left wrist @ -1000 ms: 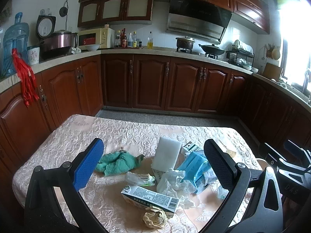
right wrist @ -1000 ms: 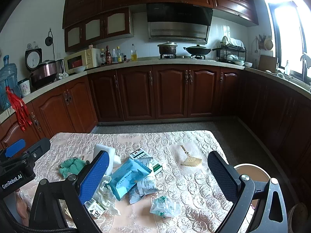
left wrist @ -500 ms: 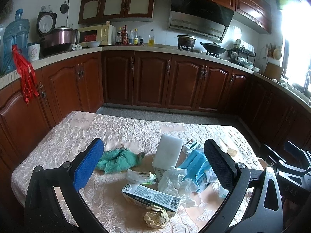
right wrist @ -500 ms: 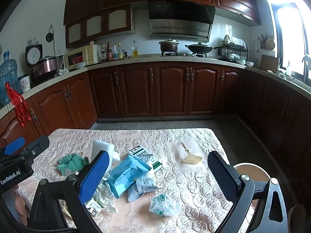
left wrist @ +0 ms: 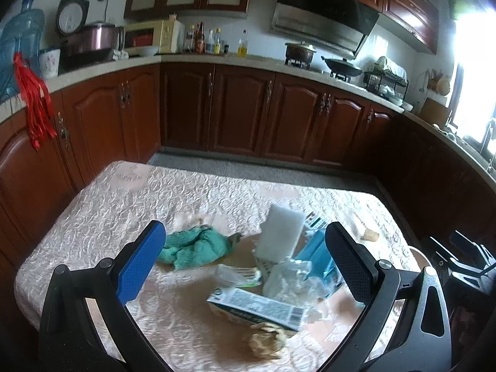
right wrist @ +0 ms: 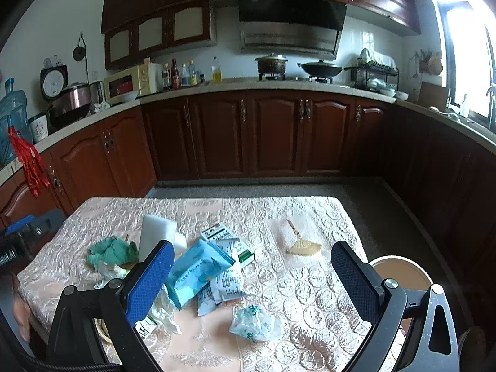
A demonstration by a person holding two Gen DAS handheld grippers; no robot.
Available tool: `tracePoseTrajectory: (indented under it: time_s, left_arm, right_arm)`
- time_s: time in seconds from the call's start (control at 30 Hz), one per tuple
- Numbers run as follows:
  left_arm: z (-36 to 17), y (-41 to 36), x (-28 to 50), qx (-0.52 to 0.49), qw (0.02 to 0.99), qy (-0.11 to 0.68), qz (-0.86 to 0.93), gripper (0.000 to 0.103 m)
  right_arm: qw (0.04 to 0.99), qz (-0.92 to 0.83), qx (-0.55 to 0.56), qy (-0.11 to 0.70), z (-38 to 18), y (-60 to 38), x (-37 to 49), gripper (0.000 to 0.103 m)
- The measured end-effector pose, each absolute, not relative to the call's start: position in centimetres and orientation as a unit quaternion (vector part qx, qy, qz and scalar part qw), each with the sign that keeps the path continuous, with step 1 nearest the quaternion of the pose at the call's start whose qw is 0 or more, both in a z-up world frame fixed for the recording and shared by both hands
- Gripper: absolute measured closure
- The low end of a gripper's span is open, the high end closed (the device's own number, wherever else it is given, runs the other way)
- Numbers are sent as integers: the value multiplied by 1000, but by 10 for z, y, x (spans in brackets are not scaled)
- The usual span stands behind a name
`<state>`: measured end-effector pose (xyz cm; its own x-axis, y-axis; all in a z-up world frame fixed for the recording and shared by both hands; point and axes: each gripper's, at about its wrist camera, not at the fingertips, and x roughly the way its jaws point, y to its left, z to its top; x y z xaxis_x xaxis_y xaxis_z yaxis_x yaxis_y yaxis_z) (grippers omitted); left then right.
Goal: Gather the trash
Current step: 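Grasp the small clear plastic bag with the right gripper while the left gripper grasps a crumpled wrapper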
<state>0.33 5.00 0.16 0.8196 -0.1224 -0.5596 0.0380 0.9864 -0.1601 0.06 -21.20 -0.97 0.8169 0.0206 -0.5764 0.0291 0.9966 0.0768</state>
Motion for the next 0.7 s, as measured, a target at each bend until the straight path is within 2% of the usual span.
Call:
tracePoseTrajectory:
  time_s: [0.27,0.47,0.6,0.7]
  left_arm:
    - [-27,82,14,-76,925,369,-57,1]
    - [-56,99,33,-110,900,418,-60,1]
    - [-67,94,44,-127,888,434,-81,1]
    - [-70,79,52,-104,886,442,-94,1]
  right_arm:
    - [927,56,64,366,-39,-218,17,3]
    - [915,66,61,394,-51,-218,30,7]
    - [908,83,63,406,-55,-215,42,7]
    - [900,98,68,419,-59,-211,52,7]
